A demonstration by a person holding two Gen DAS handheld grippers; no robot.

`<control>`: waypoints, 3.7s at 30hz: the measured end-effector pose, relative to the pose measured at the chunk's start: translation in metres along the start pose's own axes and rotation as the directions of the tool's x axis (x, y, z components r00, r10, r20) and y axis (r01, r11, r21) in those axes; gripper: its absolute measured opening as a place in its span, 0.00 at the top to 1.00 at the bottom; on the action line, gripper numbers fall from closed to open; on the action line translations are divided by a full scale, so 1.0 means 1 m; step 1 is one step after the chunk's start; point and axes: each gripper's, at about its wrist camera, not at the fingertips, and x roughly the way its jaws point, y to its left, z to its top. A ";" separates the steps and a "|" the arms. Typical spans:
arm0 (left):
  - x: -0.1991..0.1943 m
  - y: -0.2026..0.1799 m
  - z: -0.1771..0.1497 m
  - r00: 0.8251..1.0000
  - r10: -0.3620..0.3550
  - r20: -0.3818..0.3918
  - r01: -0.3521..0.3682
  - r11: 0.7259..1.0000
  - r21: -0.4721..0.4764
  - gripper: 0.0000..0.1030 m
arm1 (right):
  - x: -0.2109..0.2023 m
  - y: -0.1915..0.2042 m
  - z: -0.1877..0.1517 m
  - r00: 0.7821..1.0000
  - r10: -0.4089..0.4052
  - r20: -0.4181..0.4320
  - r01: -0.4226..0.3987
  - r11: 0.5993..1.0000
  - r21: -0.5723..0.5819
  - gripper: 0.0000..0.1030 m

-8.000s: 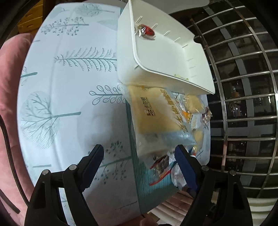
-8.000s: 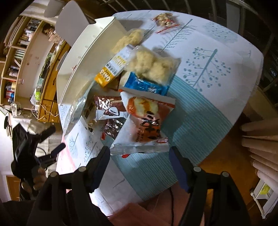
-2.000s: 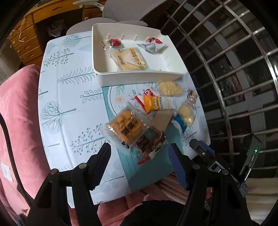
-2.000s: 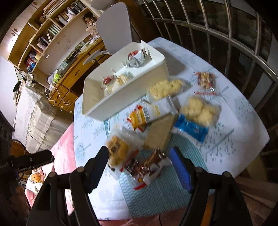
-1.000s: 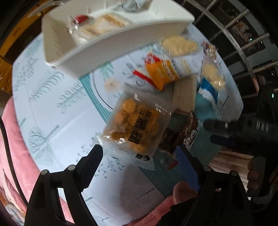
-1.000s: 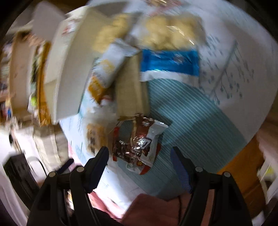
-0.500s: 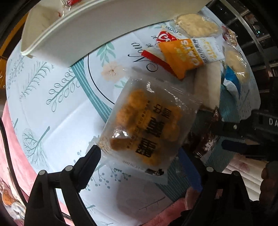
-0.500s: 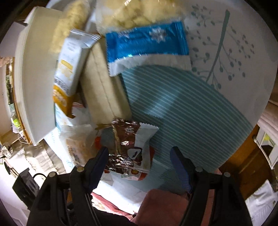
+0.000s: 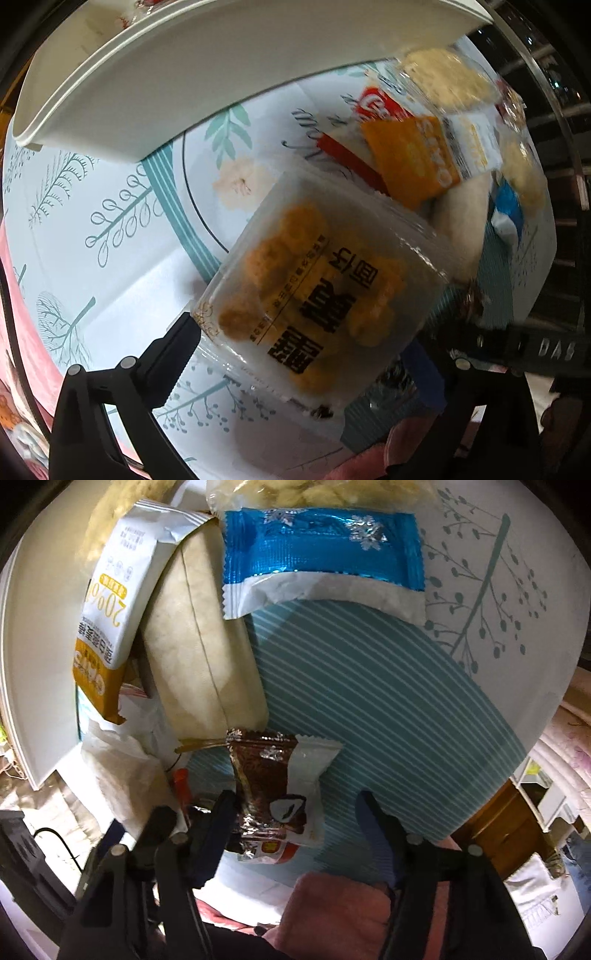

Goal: Organize snacks

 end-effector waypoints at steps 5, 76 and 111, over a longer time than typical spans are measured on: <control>0.002 0.010 0.012 0.999 -0.024 0.028 0.026 0.997 -0.075 0.06 | 0.000 0.000 0.000 1.000 -0.020 -0.004 0.020 1.000 0.007 0.56; -0.207 0.036 -0.009 0.926 0.040 0.375 0.178 0.829 -0.530 0.22 | -0.230 0.093 -0.013 0.744 0.438 0.504 0.172 0.604 -0.778 0.71; -0.219 0.005 -0.030 0.839 0.066 0.540 0.275 0.805 -0.526 0.11 | -0.230 0.085 0.018 0.784 0.450 0.427 0.164 0.514 -0.842 0.43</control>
